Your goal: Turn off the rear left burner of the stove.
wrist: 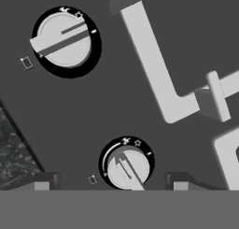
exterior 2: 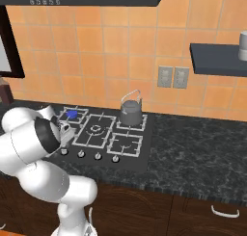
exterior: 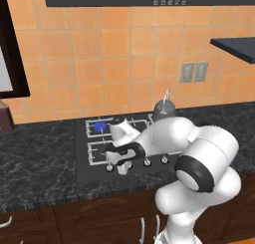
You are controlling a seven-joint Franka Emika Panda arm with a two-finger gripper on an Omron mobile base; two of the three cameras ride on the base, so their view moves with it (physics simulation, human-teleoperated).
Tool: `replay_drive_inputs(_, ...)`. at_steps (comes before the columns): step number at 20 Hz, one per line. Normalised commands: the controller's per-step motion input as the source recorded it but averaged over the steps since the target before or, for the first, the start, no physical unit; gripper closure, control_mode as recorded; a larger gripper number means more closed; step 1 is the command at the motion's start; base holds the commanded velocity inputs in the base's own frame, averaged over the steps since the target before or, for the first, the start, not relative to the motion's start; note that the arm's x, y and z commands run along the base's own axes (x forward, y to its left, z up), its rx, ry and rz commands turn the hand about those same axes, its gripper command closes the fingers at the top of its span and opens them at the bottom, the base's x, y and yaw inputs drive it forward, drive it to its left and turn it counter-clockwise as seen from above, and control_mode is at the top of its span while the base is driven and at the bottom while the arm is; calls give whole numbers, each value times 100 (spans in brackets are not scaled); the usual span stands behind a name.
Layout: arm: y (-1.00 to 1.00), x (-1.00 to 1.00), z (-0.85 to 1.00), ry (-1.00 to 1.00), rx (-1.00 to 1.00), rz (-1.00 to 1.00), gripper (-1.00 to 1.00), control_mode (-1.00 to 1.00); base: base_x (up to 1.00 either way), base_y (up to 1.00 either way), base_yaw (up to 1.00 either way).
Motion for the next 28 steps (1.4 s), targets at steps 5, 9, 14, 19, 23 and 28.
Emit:
replay_drive_inputs(5,0,16,-14,3,0,2,-100,-100,0,0,0)
replay_drive_inputs(9,0,3,-28,4,0,3,-100,-100,0,0,0)
replay_drive_inputs(14,0,-14,-20,0,0,5,-100,-100,0,0,0)
replay_drive_inputs(19,0,4,-17,0,0,1,100,-100,0,0,0)
replay_drive_inputs(23,0,1,-25,0,3,1,100,-100,0,0,0)
replay_drive_inputs(28,0,0,-22,0,7,0,100,-100,0,0,0)
